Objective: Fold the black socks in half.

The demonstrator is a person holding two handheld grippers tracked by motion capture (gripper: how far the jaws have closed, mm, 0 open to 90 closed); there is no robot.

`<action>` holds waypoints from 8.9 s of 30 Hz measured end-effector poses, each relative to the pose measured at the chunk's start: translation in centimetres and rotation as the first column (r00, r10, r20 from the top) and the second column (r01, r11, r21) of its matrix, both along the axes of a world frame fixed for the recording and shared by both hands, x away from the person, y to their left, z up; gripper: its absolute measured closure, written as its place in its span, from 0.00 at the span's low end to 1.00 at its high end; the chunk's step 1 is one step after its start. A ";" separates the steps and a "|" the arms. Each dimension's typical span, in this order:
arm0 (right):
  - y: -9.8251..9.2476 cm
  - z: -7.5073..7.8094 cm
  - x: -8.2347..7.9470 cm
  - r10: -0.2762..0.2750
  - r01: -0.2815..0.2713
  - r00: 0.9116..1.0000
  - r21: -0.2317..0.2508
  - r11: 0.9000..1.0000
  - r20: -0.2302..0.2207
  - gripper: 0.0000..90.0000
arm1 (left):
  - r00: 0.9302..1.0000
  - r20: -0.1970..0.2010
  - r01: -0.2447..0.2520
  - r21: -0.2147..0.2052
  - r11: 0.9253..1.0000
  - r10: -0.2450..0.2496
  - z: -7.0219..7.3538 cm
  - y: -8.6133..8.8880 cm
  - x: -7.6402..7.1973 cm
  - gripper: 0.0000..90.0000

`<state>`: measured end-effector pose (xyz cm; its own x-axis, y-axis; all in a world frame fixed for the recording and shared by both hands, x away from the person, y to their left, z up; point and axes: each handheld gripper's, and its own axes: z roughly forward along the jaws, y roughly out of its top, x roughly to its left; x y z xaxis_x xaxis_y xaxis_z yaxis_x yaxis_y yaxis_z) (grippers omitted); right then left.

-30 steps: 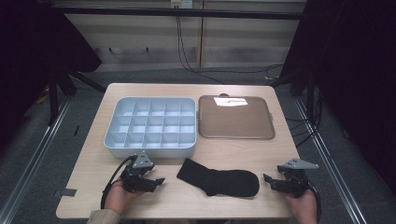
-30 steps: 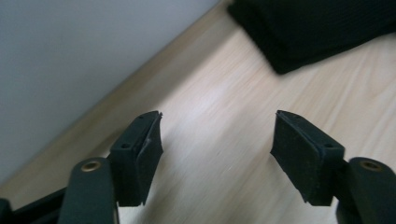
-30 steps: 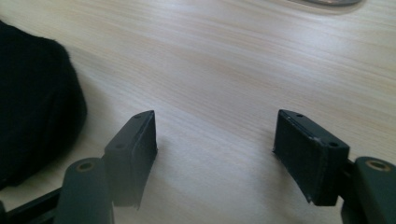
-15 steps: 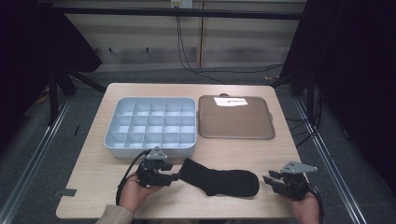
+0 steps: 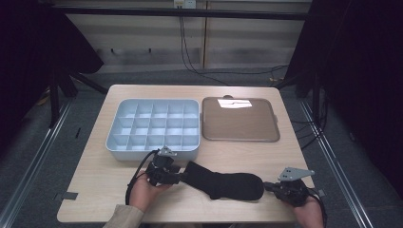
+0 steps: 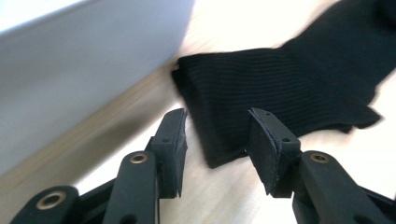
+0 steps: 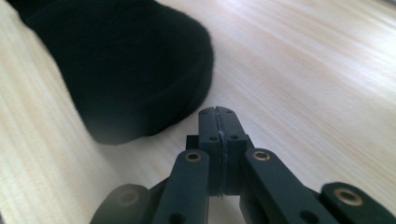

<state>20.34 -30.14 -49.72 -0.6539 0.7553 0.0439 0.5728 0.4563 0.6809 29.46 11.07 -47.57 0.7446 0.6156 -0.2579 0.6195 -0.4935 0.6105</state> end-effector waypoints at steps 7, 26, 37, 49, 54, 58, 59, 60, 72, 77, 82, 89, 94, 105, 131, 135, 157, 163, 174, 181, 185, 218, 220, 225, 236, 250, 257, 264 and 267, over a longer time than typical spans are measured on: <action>0.3 0.0 0.0 0.021 -0.021 1.000 0.006 1.000 -0.006 1.00 | 1.000 0.005 0.010 0.063 0.998 -0.010 -0.5 -0.6 -0.1 0.68; 0.7 0.1 0.1 0.039 -0.038 0.999 0.004 0.999 -0.013 1.00 | 1.000 -0.009 0.022 0.130 0.991 -0.021 -0.7 -1.2 -0.4 0.84; 0.8 0.0 0.2 0.046 -0.046 0.999 0.020 0.999 -0.015 1.00 | 0.999 -0.043 0.026 0.128 0.991 -0.021 -0.5 -1.3 -0.3 0.92; 0.8 -0.1 0.2 0.044 -0.044 0.999 0.031 0.999 -0.020 1.00 | 0.997 -0.061 0.045 0.069 0.997 -0.041 1.4 -0.4 -0.4 0.93; 1.0 0.0 0.2 0.052 -0.051 0.998 0.031 0.998 -0.022 1.00 | 0.996 -0.067 0.054 0.037 0.998 -0.051 2.3 -0.2 -0.5 0.93; 1.0 0.0 0.2 0.050 -0.050 0.998 0.032 0.998 -0.023 1.00 | 0.996 -0.071 0.058 0.018 0.998 -0.057 2.8 -0.1 -0.7 0.93; 1.0 0.0 0.2 0.050 -0.050 0.998 0.032 0.998 -0.023 1.00 | 0.996 -0.071 0.058 0.018 0.998 -0.057 2.8 -0.1 -0.7 0.94; 1.0 0.0 0.2 0.051 -0.051 0.998 0.032 0.998 -0.023 1.00 | 0.996 -0.075 0.057 0.007 0.998 -0.056 3.0 -0.1 -0.8 0.94; 1.4 0.0 0.3 0.063 -0.062 0.998 0.031 0.998 -0.024 1.00 | 0.995 -0.065 0.073 -0.022 0.997 -0.074 4.3 -0.1 -1.1 0.94; 1.7 0.0 0.3 0.068 -0.067 0.997 0.031 0.997 -0.025 1.00 | 0.994 -0.054 0.090 -0.021 0.996 -0.091 4.9 -0.2 -1.2 0.94; 1.9 0.0 0.3 0.075 -0.074 0.997 0.036 0.997 -0.027 1.00 | 0.992 -0.041 0.116 -0.022 0.993 -0.117 5.7 -0.6 -1.7 0.95; 2.3 -0.1 0.4 0.088 -0.086 0.996 0.045 0.995 -0.028 1.00 | 0.990 -0.025 0.137 -0.025 0.990 -0.138 6.4 -1.0 -2.0 0.95; 2.4 -0.1 0.4 0.090 -0.089 0.996 0.042 0.995 -0.028 1.00 | 0.988 -0.021 0.153 -0.027 0.988 -0.154 6.7 -1.3 -2.2 0.95; 2.9 -0.1 0.5 0.100 -0.099 0.995 0.044 0.994 -0.030 1.00 | 0.984 0.002 0.180 -0.018 0.983 -0.180 7.7 -2.4 -2.2 0.95; 4.1 0.0 0.6 0.122 -0.121 0.992 0.042 0.992 -0.034 1.00 | 0.969 0.024 0.247 0.015 0.969 -0.247 9.6 -4.7 -2.2 0.95; 4.5 -0.1 0.6 0.131 -0.130 0.991 0.049 0.990 -0.033 1.00 | 0.966 0.024 0.257 0.023 0.966 -0.258 9.7 -4.9 -2.2 0.95; 6.5 0.0 1.4 0.173 -0.171 0.985 0.050 0.984 -0.029 1.00 | 0.965 0.014 0.262 0.024 0.965 -0.262 9.6 -4.6 -2.6 0.95; 7.0 0.0 1.6 0.183 -0.181 0.983 0.052 0.982 -0.033 1.00 | 0.965 0.016 0.260 0.033 0.965 -0.261 9.5 -4.4 -2.6 0.95; 7.6 0.0 1.9 0.193 -0.191 0.980 0.053 0.980 -0.042 1.00 | 0.968 0.009 0.250 0.025 0.968 -0.251 9.4 -4.5 -2.3 0.95; 8.1 0.0 1.9 0.200 -0.198 0.979 0.053 0.979 -0.041 1.00 | 0.967 0.012 0.256 0.026 0.966 -0.256 9.3 -4.9 -2.4 0.95; 8.4 0.0 1.9 0.207 -0.204 0.978 0.053 0.977 -0.043 1.00 | 0.965 0.011 0.262 0.026 0.965 -0.263 9.3 -5.0 -2.4 0.95; 9.6 -0.1 2.0 0.216 -0.213 0.975 0.060 0.975 -0.048 0.98 | 0.947 -0.050 0.320 0.076 0.944 -0.317 6.9 -7.4 -3.2 0.94; 9.6 -0.1 2.0 0.219 -0.216 0.975 0.059 0.975 -0.047 0.98 | 0.945 -0.055 0.327 0.083 0.941 -0.324 6.8 -7.4 -3.1 0.94; 9.6 -0.1 2.0 0.218 -0.215 0.975 0.062 0.975 -0.048 0.97 | 0.946 -0.075 0.320 0.059 0.946 -0.315 6.6 -7.2 -2.9 0.88; 9.6 -0.1 2.1 0.221 -0.218 0.974 0.064 0.974 -0.047 0.97 | 0.950 -0.111 0.294 0.010 0.956 -0.292 6.3 -6.3 -2.5 0.70; 9.7 -0.1 2.1 0.222 -0.219 0.974 0.061 0.974 -0.046 0.97 | 0.952 -0.104 0.292 0.034 0.956 -0.287 5.9 -6.1 -2.5 0.67; 9.7 -0.1 2.1 0.220 -0.217 0.974 0.057 0.974 -0.046 0.97 | 0.949 -0.110 0.304 0.062 0.951 -0.297 4.0 -7.3 -3.2 0.68; 9.7 -0.1 2.0 0.221 -0.218 0.974 0.057 0.974 -0.046 0.97 | 0.937 -0.117 0.345 0.157 0.925 -0.329 1.5 -8.4 -3.2 0.73; 9.8 0.0 2.0 0.221 -0.218 0.974 0.057 0.974 -0.048 0.97 | 0.934 -0.111 0.355 0.184 0.916 -0.340 0.8 -8.7 -3.4 0.78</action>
